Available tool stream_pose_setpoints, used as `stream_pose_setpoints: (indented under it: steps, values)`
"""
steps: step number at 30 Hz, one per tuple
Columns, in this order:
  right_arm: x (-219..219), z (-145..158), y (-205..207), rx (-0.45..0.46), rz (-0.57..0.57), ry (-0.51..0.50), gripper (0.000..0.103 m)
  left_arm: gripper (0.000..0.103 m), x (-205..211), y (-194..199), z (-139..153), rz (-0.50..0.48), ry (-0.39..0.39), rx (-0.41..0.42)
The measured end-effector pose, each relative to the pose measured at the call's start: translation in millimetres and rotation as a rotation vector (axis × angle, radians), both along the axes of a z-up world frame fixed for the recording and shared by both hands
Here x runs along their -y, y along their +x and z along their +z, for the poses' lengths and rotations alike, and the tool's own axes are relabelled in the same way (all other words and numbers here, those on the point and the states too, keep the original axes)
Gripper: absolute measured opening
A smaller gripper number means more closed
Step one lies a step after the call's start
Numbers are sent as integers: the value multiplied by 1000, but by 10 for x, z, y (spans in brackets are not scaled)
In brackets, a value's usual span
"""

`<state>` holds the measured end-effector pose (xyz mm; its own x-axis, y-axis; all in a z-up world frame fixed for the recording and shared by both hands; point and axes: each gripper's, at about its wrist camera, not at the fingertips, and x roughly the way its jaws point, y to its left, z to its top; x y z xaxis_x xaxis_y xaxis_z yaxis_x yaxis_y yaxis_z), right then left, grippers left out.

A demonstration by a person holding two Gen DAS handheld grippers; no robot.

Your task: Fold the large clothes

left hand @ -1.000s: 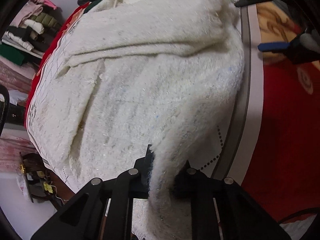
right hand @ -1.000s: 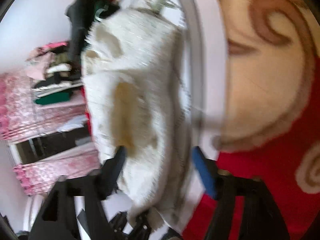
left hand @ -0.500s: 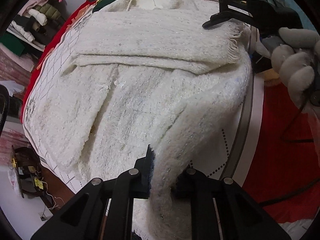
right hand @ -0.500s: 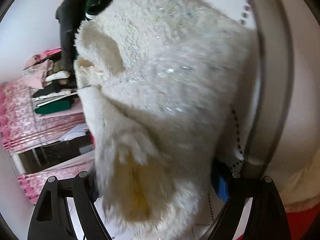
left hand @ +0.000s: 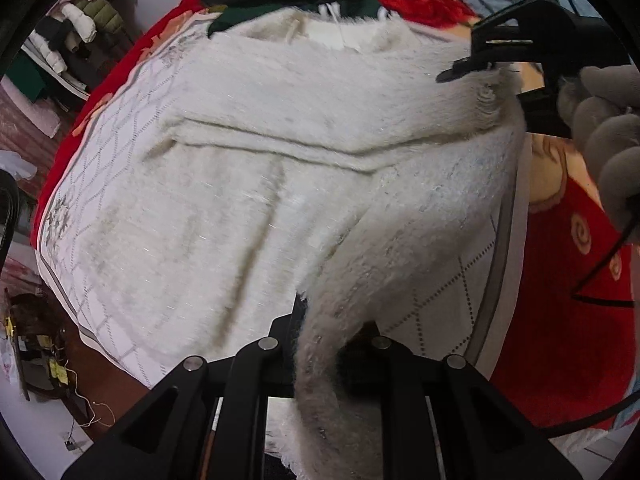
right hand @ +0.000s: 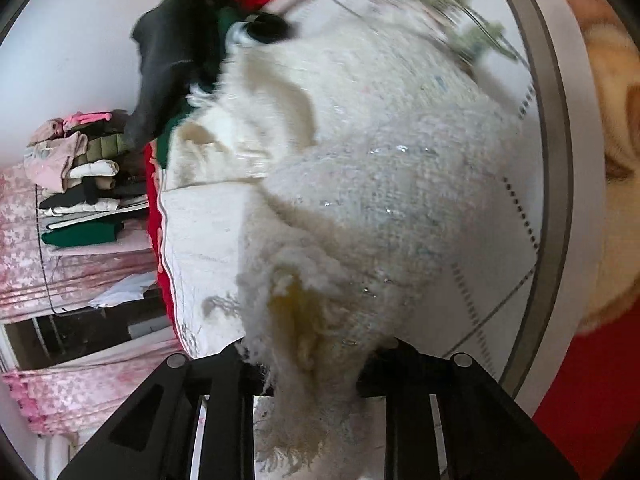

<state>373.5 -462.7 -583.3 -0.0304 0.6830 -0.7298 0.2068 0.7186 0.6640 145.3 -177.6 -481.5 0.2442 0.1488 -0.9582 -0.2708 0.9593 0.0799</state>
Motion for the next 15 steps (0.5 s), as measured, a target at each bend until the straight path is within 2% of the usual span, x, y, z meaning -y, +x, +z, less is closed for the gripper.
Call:
stream_pose_setpoints:
  steps: [4,9,10,13,15]
  values:
    - [-443,470,28,37,26,-49,24,11,-388,-24,238,31,-39,31]
    - [-1310,954,184,101,99,-88,24,11,-1066,-62,423,117,-86,67]
    - [-1382,992,186,106,111,-92,24,11,-1232,-65,432,140,-91,73]
    - [-2045,1074,291,116,164,-124,24,11,-1706,-45,354,203,-106,68]
    - [-2532,1024,362,117,210,-163,24,14,-2001,-30,240,244,-124,60]
